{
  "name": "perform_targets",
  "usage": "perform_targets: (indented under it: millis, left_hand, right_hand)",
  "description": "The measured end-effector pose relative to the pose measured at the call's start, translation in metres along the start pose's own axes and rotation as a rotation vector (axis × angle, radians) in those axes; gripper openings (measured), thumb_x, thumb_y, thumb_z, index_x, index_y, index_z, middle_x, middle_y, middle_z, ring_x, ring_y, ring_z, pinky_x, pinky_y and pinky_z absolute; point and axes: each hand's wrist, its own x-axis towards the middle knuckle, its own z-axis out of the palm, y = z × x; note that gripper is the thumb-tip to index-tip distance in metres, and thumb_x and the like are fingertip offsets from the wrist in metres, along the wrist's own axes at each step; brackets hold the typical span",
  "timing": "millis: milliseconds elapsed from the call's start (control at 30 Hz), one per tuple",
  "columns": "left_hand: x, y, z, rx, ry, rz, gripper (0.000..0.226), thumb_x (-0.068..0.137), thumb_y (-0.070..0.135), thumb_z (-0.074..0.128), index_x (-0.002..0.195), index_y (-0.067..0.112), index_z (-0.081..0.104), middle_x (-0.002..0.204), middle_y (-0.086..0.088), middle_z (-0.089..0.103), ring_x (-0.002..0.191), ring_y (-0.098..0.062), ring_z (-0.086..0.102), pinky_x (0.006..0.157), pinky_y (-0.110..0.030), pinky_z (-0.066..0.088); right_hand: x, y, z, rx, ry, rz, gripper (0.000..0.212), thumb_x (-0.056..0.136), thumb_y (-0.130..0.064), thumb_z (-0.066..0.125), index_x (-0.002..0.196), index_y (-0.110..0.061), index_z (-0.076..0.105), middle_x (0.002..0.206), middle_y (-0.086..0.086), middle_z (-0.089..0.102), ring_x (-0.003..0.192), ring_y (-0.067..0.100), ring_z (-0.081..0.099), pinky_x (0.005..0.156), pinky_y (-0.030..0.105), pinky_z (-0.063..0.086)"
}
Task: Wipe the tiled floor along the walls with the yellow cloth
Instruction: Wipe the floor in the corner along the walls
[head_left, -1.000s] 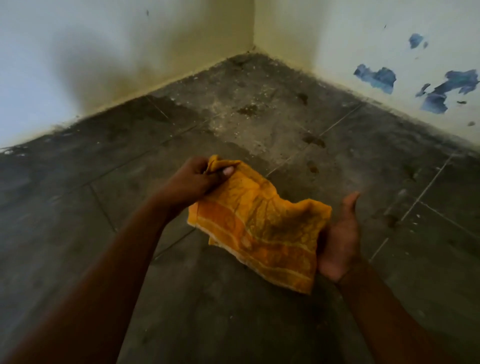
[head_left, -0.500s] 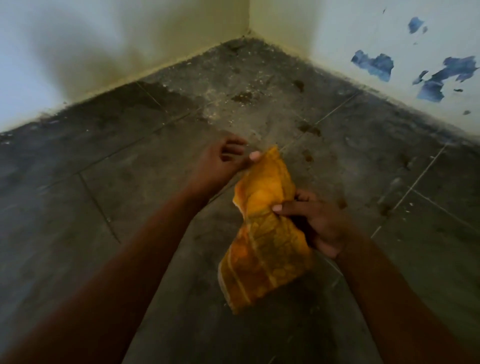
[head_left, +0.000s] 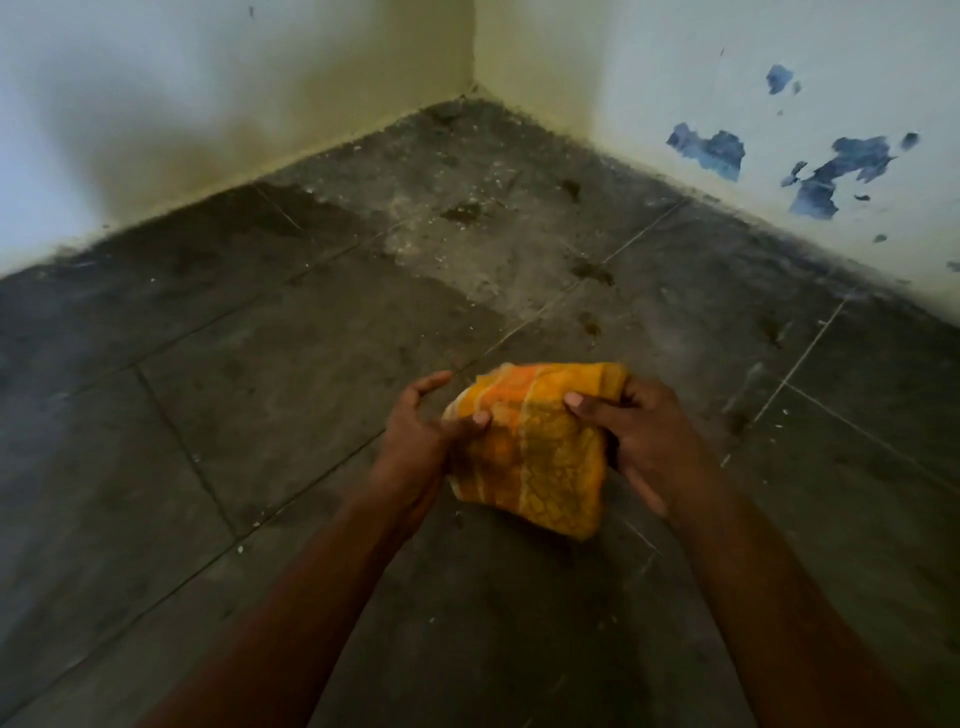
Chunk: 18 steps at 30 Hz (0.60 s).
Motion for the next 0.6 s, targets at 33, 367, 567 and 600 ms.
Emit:
perform_targets:
  millis: [33, 367, 567, 600]
  left_hand:
    - [0.001, -0.002, -0.001, 0.035, 0.006, 0.068, 0.090, 0.060, 0.012, 0.091, 0.138, 0.036, 0.053, 0.108, -0.023, 0.076, 0.098, -0.038, 0.075, 0.084, -0.058, 0.063]
    - [-0.002, -0.006, 0.008, 0.329, 0.011, 0.461, 0.066, 0.073, -0.022, 0.074, 0.105, 0.036, 0.080, 0.116, 0.004, 0.077, 0.108, -0.006, 0.072, 0.082, -0.028, 0.063]
    - [-0.005, -0.007, 0.026, 0.729, 0.202, 0.607, 0.036, 0.078, 0.003, 0.074, 0.098, 0.033, 0.080, 0.108, -0.001, 0.059, 0.102, -0.014, 0.057, 0.083, -0.039, 0.059]
    - [-0.006, -0.006, 0.029, 0.783, 0.234, 0.627, 0.035, 0.078, 0.002, 0.075, 0.095, 0.031, 0.079, 0.109, -0.002, 0.052, 0.103, -0.012, 0.049, 0.084, -0.038, 0.056]
  right_hand:
    - [0.001, 0.003, -0.001, -0.060, 0.032, -0.004, 0.045, 0.076, -0.021, 0.085, 0.118, -0.009, 0.073, 0.113, 0.012, 0.078, 0.108, 0.031, 0.074, 0.097, 0.058, 0.057]
    - [-0.010, 0.001, -0.005, -0.379, 0.094, -0.159, 0.097, 0.047, -0.019, 0.104, 0.129, -0.035, 0.055, 0.112, 0.011, 0.071, 0.104, 0.024, 0.071, 0.080, 0.040, 0.064]
    - [-0.024, -0.003, -0.008, -0.808, 0.131, -0.407, 0.032, 0.068, -0.013, 0.093, 0.087, -0.030, 0.074, 0.084, -0.020, 0.060, 0.093, 0.017, 0.064, 0.070, 0.016, 0.048]
    - [-0.025, -0.004, -0.010, -0.857, 0.189, -0.471, 0.030, 0.068, -0.017, 0.094, 0.084, -0.032, 0.073, 0.090, -0.017, 0.054, 0.098, 0.020, 0.060, 0.075, 0.023, 0.047]
